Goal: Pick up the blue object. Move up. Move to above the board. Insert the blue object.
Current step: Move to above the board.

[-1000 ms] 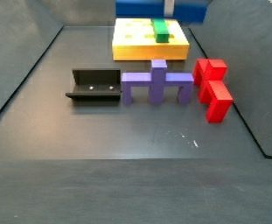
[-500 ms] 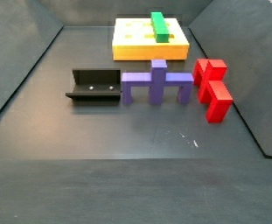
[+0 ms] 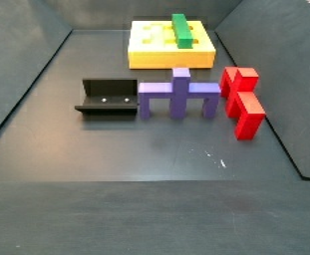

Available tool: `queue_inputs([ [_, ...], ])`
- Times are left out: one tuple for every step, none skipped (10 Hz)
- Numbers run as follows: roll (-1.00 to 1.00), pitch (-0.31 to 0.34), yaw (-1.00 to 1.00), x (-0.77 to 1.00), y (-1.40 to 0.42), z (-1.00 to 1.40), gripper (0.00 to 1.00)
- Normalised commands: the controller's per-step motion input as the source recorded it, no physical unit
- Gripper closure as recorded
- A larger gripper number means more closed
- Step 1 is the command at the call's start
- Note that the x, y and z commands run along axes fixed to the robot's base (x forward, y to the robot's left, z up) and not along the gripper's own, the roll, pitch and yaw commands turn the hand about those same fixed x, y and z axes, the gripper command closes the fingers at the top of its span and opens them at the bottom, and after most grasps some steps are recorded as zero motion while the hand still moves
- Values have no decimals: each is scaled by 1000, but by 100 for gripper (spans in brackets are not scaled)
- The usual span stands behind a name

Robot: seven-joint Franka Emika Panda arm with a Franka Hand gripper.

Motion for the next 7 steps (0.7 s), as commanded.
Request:
queue_inputs([
  [13, 72, 1000, 140, -275, 80, 100],
  [16, 74, 1000, 79, -157, 50, 100],
  [18, 77, 1000, 68, -126, 46, 100],
  [20, 86, 1000, 70, -78, 31, 100],
  [22, 93, 1000, 73, -54, 25, 100],
  [24, 102, 1000, 73, -45, 20, 100],
  [27, 114, 1000, 72, -37, 19, 100],
])
